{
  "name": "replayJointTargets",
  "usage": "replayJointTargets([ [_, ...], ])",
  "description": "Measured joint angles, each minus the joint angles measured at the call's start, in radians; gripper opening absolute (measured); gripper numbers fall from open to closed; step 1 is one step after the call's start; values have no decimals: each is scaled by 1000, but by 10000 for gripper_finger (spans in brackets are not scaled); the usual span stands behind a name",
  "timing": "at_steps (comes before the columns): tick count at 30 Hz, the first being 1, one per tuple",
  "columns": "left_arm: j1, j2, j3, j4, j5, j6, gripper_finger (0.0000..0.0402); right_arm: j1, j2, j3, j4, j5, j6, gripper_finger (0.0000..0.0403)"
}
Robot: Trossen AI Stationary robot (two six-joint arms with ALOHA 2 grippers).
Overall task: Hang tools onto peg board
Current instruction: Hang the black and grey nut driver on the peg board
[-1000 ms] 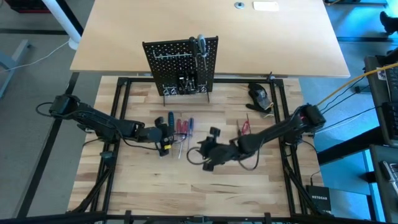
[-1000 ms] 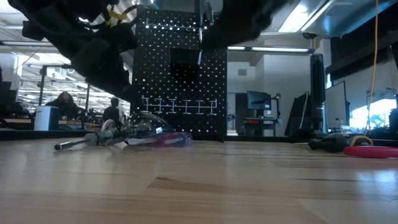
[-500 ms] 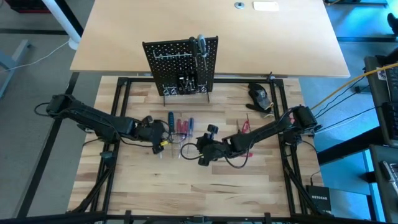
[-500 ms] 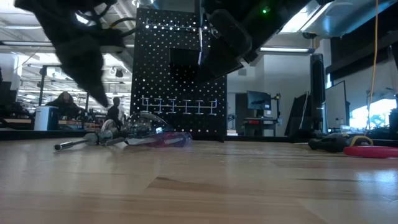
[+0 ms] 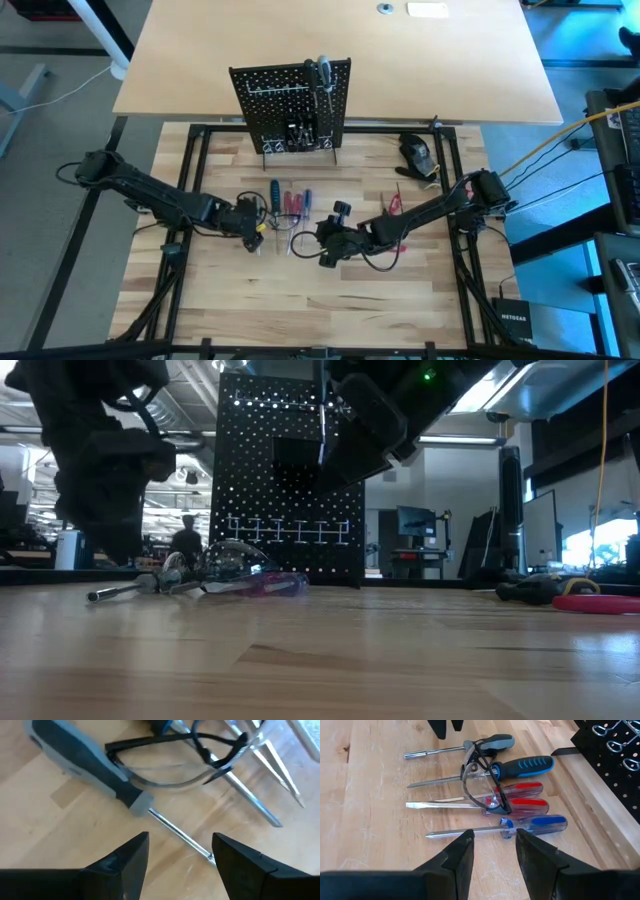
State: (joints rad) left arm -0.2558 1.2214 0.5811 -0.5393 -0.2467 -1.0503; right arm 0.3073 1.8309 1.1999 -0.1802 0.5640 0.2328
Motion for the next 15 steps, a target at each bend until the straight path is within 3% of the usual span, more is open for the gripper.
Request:
replayJointTargets([
  [15,3,194,-1,105,4,13,208,0,0,0,5,0,2,147],
])
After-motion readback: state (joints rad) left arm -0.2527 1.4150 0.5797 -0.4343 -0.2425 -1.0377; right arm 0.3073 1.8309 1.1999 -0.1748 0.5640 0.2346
